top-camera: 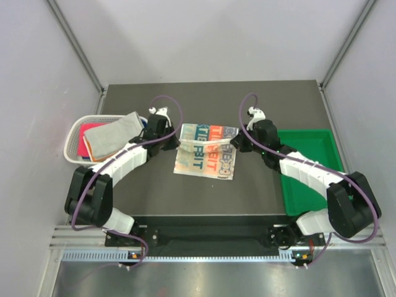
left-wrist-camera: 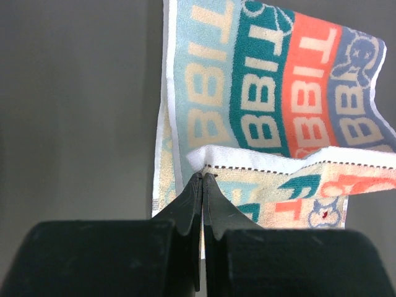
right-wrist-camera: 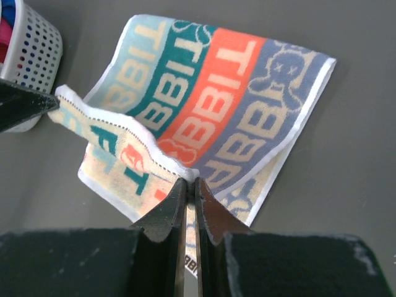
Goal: Fold and stack the towels
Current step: Fold the towel
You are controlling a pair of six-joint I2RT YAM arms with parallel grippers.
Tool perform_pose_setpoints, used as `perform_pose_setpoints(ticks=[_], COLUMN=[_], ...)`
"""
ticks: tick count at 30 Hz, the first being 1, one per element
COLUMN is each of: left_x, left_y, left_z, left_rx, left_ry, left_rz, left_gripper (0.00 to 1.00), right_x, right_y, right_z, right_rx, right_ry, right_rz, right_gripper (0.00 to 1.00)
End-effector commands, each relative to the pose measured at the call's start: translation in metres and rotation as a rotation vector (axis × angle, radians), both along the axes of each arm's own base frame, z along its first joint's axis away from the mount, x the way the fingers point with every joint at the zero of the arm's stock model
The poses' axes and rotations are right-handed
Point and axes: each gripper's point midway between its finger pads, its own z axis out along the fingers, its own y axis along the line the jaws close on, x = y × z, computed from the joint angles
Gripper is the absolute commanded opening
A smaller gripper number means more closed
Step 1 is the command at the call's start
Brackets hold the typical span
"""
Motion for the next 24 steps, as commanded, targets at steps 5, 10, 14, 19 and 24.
perform_pose_setpoints(ticks=[5, 10, 14, 19, 24], left_x=[-0.009, -0.013, -0.017, -0.023, -0.025], left_y=[-0.003, -0.002, -0.002, -0.001, 0.000], left_z=[-0.001, -0.010, -0.013, -0.023, -0.025], left_rx=[-0.026, -0.015, -0.015, -0.003, 0.001], left_ry=[-0.014, 0.003, 0.014, 0.043, 0.050], left_rz=[-0.015, -0.012, -0.015, -0.009, -0.009], left_gripper=[0.00, 0.00, 0.00, 0.00, 0.00], right_x=[-0.017, -0.026, -0.033, -0.041, -0.043], right_y=[0.006, 0.005, 0.003, 0.004, 0.004], right_z=[0.000, -0.013, -0.019, -0.028, -0.031], right_rx=[0.009, 0.002, 0.002, -0.003, -0.001], right_ry=[-0.016, 0.007, 0.020, 0.041, 0.044], right_rz=[-0.008, -0.003, -0.004, 0.009, 0.011], right_gripper=[0.00, 0.00, 0.00, 0.00, 0.00])
